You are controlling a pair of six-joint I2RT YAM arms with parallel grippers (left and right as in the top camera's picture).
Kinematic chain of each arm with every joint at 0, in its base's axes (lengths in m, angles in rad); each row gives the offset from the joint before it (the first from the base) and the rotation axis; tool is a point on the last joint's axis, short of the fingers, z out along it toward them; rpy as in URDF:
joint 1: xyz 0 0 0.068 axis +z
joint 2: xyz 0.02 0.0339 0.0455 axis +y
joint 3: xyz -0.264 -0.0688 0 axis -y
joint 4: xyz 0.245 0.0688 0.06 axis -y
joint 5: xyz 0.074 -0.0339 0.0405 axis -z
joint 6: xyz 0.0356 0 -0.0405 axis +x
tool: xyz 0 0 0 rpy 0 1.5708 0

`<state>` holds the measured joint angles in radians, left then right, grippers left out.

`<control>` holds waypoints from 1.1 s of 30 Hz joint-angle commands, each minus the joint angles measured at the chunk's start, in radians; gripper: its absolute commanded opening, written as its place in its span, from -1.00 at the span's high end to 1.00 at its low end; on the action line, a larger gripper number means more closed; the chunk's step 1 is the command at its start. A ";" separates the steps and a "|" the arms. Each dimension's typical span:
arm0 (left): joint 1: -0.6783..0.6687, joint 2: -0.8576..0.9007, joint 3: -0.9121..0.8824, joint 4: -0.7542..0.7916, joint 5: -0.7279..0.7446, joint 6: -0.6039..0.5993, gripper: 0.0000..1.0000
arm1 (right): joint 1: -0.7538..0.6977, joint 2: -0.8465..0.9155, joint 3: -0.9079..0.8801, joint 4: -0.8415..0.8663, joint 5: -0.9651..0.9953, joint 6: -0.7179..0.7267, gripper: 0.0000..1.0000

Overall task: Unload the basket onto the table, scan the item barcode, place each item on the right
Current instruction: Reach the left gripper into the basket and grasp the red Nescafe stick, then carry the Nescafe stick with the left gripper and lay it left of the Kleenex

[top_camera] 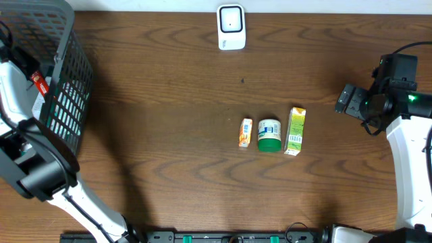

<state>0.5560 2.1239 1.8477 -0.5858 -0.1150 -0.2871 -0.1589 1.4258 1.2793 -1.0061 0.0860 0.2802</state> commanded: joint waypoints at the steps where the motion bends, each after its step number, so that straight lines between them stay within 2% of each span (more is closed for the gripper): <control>1: -0.001 0.052 0.002 0.012 0.040 0.032 0.15 | -0.004 -0.005 0.002 -0.001 0.011 -0.008 -0.98; 5: -0.001 0.108 0.002 0.016 0.040 0.032 0.15 | -0.004 -0.005 0.002 -0.001 0.011 -0.008 -0.98; 12: -0.002 0.143 -0.008 0.017 0.052 0.032 0.32 | -0.004 -0.005 0.002 -0.001 0.011 -0.008 -0.99; 31: -0.008 0.192 -0.059 0.046 0.055 0.032 0.38 | -0.004 -0.005 0.002 -0.001 0.010 -0.008 -0.99; 33: -0.008 0.201 -0.059 0.046 0.055 0.032 0.61 | -0.004 -0.005 0.002 -0.001 0.010 -0.008 -0.98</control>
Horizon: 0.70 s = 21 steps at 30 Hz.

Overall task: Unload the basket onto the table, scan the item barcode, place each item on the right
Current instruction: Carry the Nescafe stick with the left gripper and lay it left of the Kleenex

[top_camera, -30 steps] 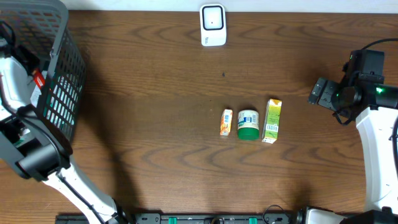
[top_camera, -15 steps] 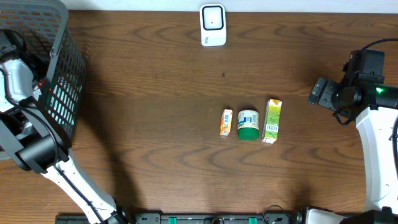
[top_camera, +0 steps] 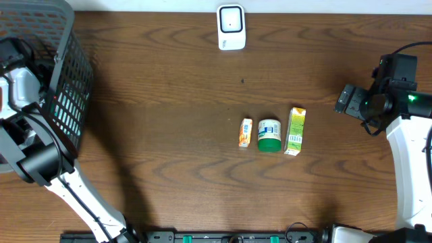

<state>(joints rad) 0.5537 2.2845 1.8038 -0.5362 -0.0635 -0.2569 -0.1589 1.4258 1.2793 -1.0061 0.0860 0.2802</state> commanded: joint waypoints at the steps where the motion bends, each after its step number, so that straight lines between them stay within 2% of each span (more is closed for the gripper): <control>1: -0.006 0.039 -0.013 -0.003 0.003 0.002 0.63 | -0.004 -0.005 0.002 -0.001 0.011 -0.008 -0.99; 3: -0.006 0.024 -0.004 -0.003 0.003 0.002 0.85 | -0.004 -0.005 0.002 -0.001 0.010 -0.008 -0.98; 12: -0.003 -0.277 0.013 -0.014 0.003 -0.016 0.85 | -0.004 -0.005 0.002 -0.001 0.010 -0.008 -0.98; 16: -0.003 -0.472 0.013 -0.103 0.013 -0.111 0.85 | -0.004 -0.005 0.002 -0.001 0.011 -0.008 -0.98; 18: -0.003 -0.548 0.013 -0.164 0.091 -0.127 0.85 | -0.004 -0.005 0.002 -0.001 0.010 -0.008 -0.98; 21: -0.003 -0.645 0.013 -0.271 0.335 -0.126 0.85 | -0.004 -0.005 0.002 -0.001 0.011 -0.008 -0.99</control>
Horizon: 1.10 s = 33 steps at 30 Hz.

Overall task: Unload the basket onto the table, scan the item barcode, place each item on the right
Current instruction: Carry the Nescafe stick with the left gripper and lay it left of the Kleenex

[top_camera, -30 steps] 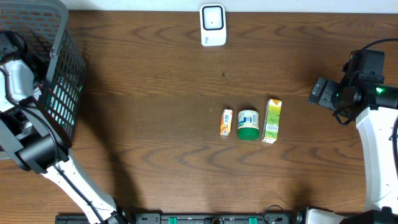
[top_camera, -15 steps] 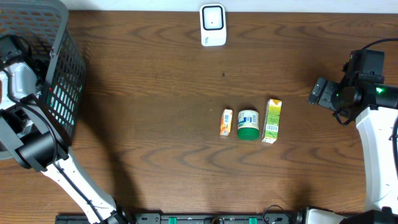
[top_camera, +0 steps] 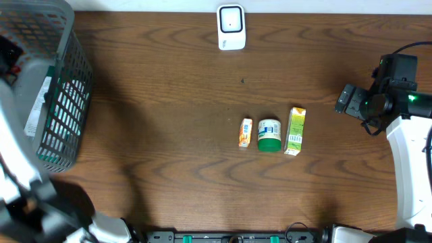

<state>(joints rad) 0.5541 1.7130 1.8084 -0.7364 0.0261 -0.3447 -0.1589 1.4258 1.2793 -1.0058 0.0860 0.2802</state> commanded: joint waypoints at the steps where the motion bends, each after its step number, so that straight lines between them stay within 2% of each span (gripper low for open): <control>1: -0.005 -0.100 0.008 -0.116 0.349 -0.031 0.85 | -0.004 -0.005 0.002 -0.001 0.010 -0.008 -0.98; 4: -0.024 -0.132 0.008 -0.247 0.617 0.040 0.85 | -0.004 -0.005 0.002 -0.001 0.011 -0.008 -0.99; 6: -0.060 -0.130 0.001 -0.336 0.745 0.113 0.85 | -0.004 -0.005 0.002 -0.001 0.011 -0.008 -0.98; 8: -0.123 -0.125 -0.035 -0.401 0.814 0.191 0.85 | -0.004 -0.005 0.002 -0.001 0.010 -0.008 -0.98; 11: -0.244 -0.119 -0.129 -0.420 0.819 0.267 0.85 | -0.004 -0.005 0.002 -0.001 0.011 -0.008 -0.98; 14: -0.374 -0.104 -0.266 -0.367 0.819 0.270 0.85 | -0.004 -0.005 0.002 -0.001 0.010 -0.008 -0.98; 19: -0.569 -0.029 -0.507 -0.163 0.824 0.213 0.85 | -0.004 -0.005 0.002 -0.001 0.011 -0.008 -0.99; 22: -0.645 0.047 -0.580 -0.063 0.862 0.193 0.85 | -0.004 -0.005 0.002 -0.001 0.010 -0.008 -0.99; 29: -0.719 0.220 -0.603 0.053 0.912 0.144 0.85 | -0.004 -0.005 0.002 -0.001 0.011 -0.008 -0.99; 33: -0.721 0.266 -0.603 0.102 0.889 0.141 0.85 | -0.004 -0.005 0.002 -0.001 0.011 -0.008 -0.99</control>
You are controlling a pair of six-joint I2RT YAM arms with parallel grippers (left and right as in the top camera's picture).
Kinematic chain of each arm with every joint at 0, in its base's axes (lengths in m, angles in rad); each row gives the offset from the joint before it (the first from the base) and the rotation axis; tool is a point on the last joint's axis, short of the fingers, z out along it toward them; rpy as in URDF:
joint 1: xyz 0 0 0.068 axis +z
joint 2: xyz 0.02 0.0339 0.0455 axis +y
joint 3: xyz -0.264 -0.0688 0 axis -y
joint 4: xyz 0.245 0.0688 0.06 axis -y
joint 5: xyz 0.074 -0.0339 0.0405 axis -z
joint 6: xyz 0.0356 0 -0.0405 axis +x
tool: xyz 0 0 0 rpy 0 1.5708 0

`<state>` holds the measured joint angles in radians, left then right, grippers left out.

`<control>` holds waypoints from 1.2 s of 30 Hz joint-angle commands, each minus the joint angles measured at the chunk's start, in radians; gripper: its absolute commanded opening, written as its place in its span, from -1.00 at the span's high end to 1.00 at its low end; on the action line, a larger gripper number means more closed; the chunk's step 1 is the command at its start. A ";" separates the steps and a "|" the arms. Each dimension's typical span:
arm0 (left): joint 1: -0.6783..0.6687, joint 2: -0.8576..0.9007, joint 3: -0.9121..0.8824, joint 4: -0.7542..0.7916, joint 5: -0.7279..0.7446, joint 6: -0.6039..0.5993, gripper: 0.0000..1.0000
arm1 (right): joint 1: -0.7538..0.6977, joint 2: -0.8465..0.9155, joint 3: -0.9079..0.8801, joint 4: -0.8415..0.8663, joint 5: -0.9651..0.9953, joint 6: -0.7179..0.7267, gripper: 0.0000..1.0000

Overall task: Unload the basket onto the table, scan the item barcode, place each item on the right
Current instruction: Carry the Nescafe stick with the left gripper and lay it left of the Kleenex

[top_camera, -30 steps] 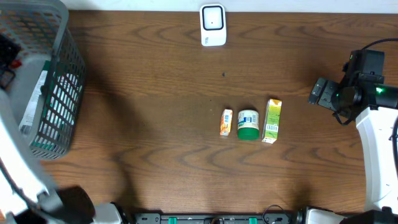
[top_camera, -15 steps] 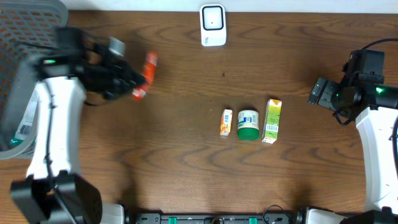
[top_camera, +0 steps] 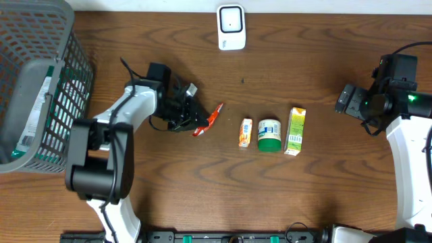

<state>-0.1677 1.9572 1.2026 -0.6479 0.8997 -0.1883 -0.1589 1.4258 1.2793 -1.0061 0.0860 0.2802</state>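
In the overhead view my left gripper [top_camera: 194, 120] reaches out over the table's middle left, shut on a thin red and orange packet [top_camera: 209, 119] that sticks out to the right of its fingers. The white barcode scanner [top_camera: 231, 28] stands at the far edge, well beyond the packet. A small orange packet [top_camera: 246, 133], a green-lidded jar [top_camera: 269, 135] and a green carton [top_camera: 295, 131] lie in a row at centre right. My right gripper [top_camera: 343, 100] hangs at the right edge, away from all items; its jaws are too dark to read.
A grey wire basket [top_camera: 64, 74] fills the far left corner, with a pale flat package [top_camera: 37, 111] inside it. Bare brown wood lies between the held packet and the scanner.
My left arm was a blur down the left edge beside the basket. Now its gripper is over the table, left of the row of items, holding the red packet. The right arm is unchanged.
At first my left gripper was at the basket with a red item at its tip. It stayed by the basket at the following two moments. Now it holds the red packet out over the table, near the row of items. The right arm and the row never moved.
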 commanded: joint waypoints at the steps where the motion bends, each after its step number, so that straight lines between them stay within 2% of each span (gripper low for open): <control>1: 0.001 0.021 0.003 0.019 -0.006 -0.016 0.85 | -0.004 -0.005 0.002 -0.001 0.011 -0.008 -0.99; 2: 0.001 0.019 0.004 0.023 -0.034 -0.016 0.84 | -0.004 -0.005 0.002 -0.001 0.011 -0.008 -0.99; 5: -0.001 0.016 0.004 0.036 -0.127 -0.015 0.66 | -0.004 -0.005 0.002 -0.001 0.010 -0.008 -0.99; 6: -0.003 0.016 0.004 0.037 -0.150 -0.014 0.49 | -0.004 -0.005 0.002 -0.001 0.011 -0.008 -0.98; 9: -0.013 0.016 0.004 0.038 -0.206 -0.008 0.16 | -0.004 -0.005 0.002 -0.001 0.010 -0.008 -0.99; 15: -0.015 -0.027 0.046 0.044 -0.214 -0.008 -0.11 | -0.004 -0.005 0.002 -0.001 0.010 -0.008 -0.99; 18: -0.039 -0.122 0.056 0.044 -0.325 -0.008 -0.17 | -0.004 -0.005 0.002 -0.001 0.011 -0.008 -0.99; 21: -0.089 -0.209 0.056 0.032 -0.484 -0.008 -0.16 | -0.004 -0.005 0.002 -0.001 0.011 -0.008 -0.98; 22: -0.111 -0.232 0.056 0.026 -0.532 -0.008 -0.10 | -0.004 -0.005 0.002 -0.001 0.010 -0.008 -0.98; 25: -0.198 -0.279 0.056 -0.002 -0.686 -0.008 0.36 | -0.004 -0.005 0.002 0.000 0.011 -0.008 -0.98; 30: -0.345 -0.251 0.036 -0.009 -0.832 -0.008 0.81 | -0.004 -0.005 0.002 -0.001 0.011 -0.008 -0.98; 36: -0.428 -0.158 0.020 0.003 -0.948 -0.007 0.83 | -0.004 -0.005 0.002 -0.001 0.011 -0.008 -0.98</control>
<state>-0.5854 1.7500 1.2404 -0.6487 0.0742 -0.2054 -0.1589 1.4258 1.2793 -1.0061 0.0860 0.2802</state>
